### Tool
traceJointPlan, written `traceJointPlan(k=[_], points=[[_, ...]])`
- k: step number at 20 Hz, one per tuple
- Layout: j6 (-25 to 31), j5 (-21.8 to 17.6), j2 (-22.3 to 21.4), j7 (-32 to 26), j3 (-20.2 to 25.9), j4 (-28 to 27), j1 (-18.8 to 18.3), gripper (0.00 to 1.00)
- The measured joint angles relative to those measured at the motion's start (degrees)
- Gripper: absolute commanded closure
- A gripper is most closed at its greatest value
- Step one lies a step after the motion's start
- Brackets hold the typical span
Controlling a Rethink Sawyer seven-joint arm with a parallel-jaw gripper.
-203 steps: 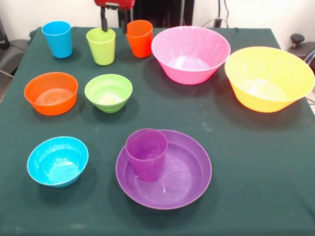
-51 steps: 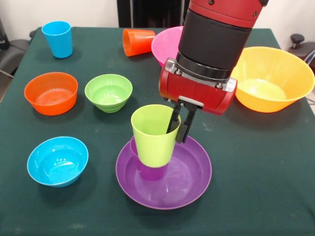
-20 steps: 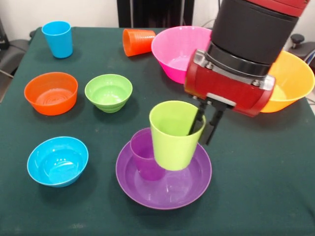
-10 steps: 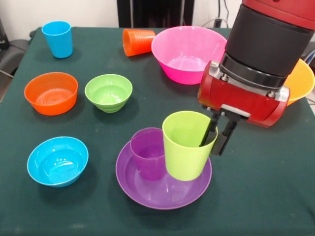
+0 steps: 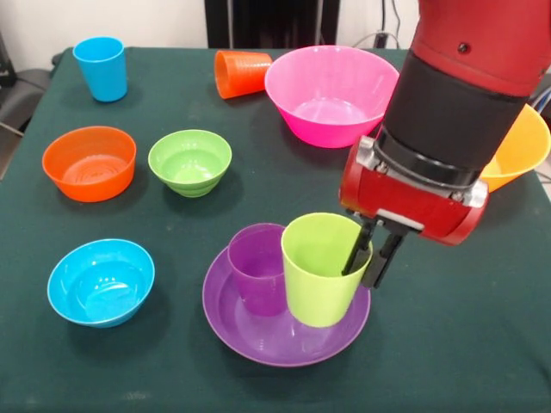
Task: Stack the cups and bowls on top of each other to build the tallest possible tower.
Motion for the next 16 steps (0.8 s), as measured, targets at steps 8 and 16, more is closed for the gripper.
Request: traceJointPlan(k=[8,16], points=[[-2.20,-0.01,2.97,0.00,-0.42,0.00,-0.08,1.00],[-4.82,0.15,5.35,0.00,-0.56,-0.02,-0.16,1.00]])
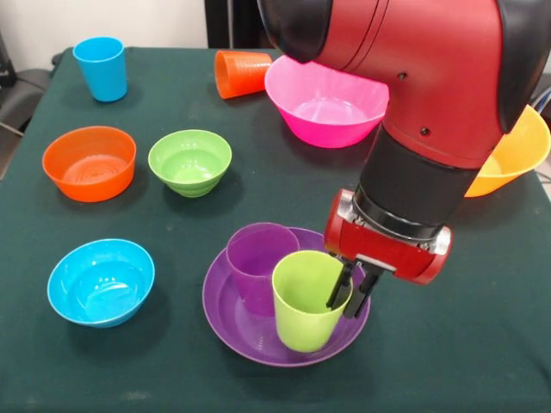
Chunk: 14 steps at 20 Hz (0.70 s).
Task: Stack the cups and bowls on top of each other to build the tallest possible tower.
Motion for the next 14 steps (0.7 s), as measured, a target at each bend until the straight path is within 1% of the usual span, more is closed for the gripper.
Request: traceJointPlan(k=[14], points=[[-0.58,0.19,0.70,0.00,-0.02,0.00,-0.17,1.00]])
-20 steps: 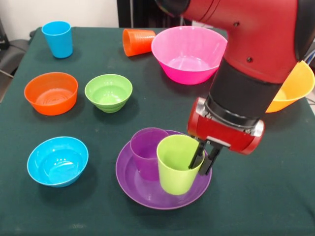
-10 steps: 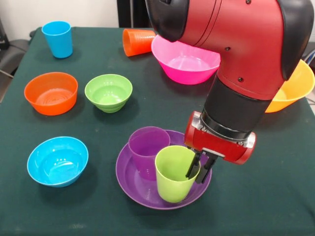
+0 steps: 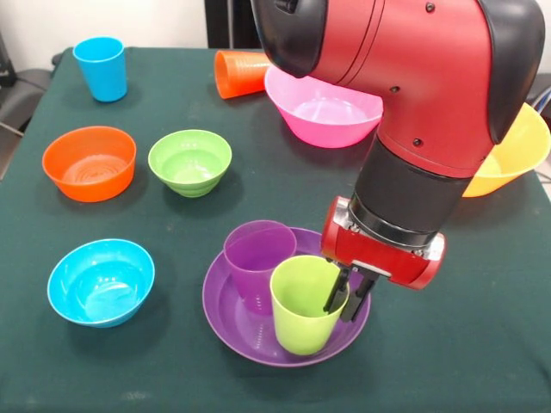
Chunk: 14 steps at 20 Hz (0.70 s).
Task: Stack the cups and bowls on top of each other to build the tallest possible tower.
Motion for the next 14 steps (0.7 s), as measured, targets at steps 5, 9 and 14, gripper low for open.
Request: traceJointPlan(k=[5,9,14], points=[[-0.01,0.01,0.00,0.00,0.01,0.00,-0.17,1.00],[-0.19,0.00,0.00,0.00,0.00,0.00,-0.23,1.00],[-0.76,0.01,0.00,0.00,0.01,0.00,-0.22,1.00]])
